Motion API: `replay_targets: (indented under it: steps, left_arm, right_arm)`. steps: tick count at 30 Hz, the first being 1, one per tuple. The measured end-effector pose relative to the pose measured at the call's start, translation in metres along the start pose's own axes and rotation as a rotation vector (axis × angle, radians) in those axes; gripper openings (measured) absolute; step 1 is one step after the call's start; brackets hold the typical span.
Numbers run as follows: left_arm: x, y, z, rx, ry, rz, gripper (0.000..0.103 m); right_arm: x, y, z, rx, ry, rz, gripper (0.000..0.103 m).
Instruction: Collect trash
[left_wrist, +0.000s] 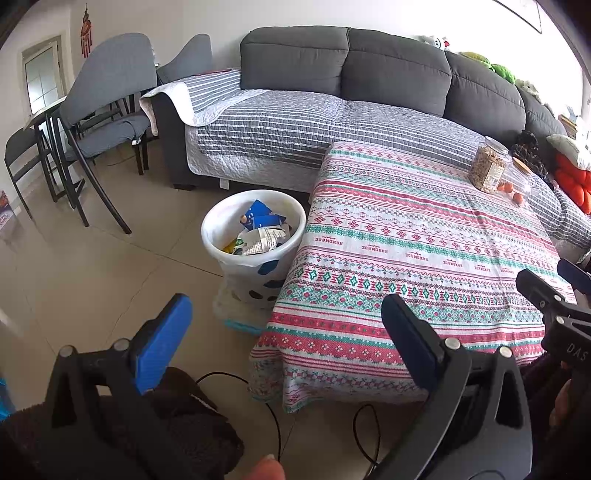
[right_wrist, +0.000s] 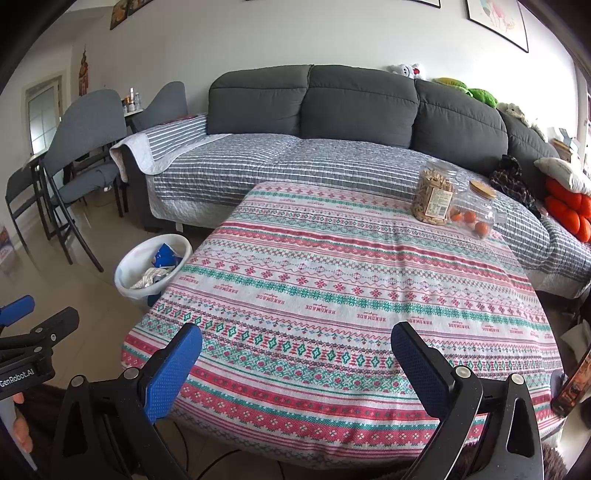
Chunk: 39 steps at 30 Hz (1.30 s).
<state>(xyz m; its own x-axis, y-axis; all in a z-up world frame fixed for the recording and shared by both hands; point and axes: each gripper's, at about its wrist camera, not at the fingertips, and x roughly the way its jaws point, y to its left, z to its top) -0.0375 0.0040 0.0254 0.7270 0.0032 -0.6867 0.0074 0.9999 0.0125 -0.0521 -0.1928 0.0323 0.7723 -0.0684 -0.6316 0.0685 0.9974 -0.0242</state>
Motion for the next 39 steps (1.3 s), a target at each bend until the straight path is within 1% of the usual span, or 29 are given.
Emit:
replay_targets:
  steps: [39]
  left_arm:
    - [0.0002,-0.0013,-0.0009,0.006,0.0,0.01,0.102]
  right_arm:
    - [-0.0002,0.0006,-0.0004,0.002,0.001,0.001,0.103]
